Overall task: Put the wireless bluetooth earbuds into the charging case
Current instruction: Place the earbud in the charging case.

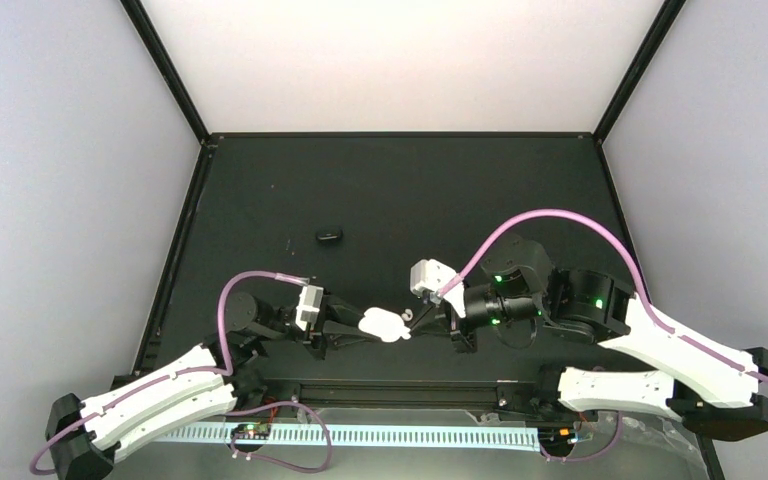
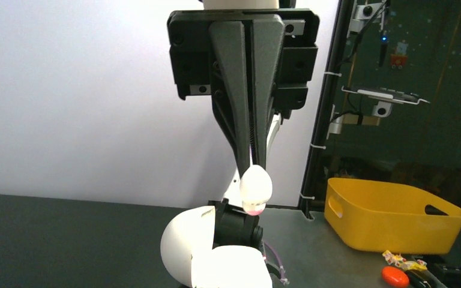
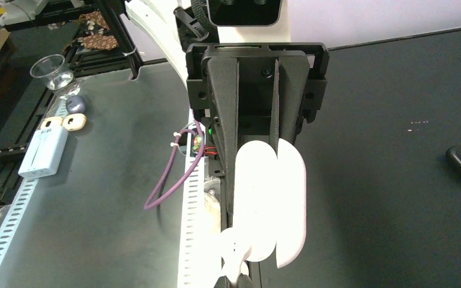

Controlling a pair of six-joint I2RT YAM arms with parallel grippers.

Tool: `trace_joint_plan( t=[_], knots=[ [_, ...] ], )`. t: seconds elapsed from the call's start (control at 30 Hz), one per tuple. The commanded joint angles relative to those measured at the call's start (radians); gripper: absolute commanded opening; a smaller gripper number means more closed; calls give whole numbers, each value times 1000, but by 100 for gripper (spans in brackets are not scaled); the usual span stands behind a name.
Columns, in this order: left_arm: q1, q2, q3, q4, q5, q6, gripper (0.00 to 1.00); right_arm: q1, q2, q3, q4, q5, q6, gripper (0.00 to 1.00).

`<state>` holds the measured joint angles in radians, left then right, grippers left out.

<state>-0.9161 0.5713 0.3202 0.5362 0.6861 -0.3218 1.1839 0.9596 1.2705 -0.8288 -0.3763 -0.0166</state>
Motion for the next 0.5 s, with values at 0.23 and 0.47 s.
trace_joint_plan(
  t=[0.23, 0.47],
  knots=[
    [-18, 19, 21, 53, 48, 31, 2, 8, 23, 10, 10, -49, 3, 1],
    [-23, 32, 32, 48, 68, 29, 1, 7, 34, 7, 15, -34, -5, 1]
  ],
)
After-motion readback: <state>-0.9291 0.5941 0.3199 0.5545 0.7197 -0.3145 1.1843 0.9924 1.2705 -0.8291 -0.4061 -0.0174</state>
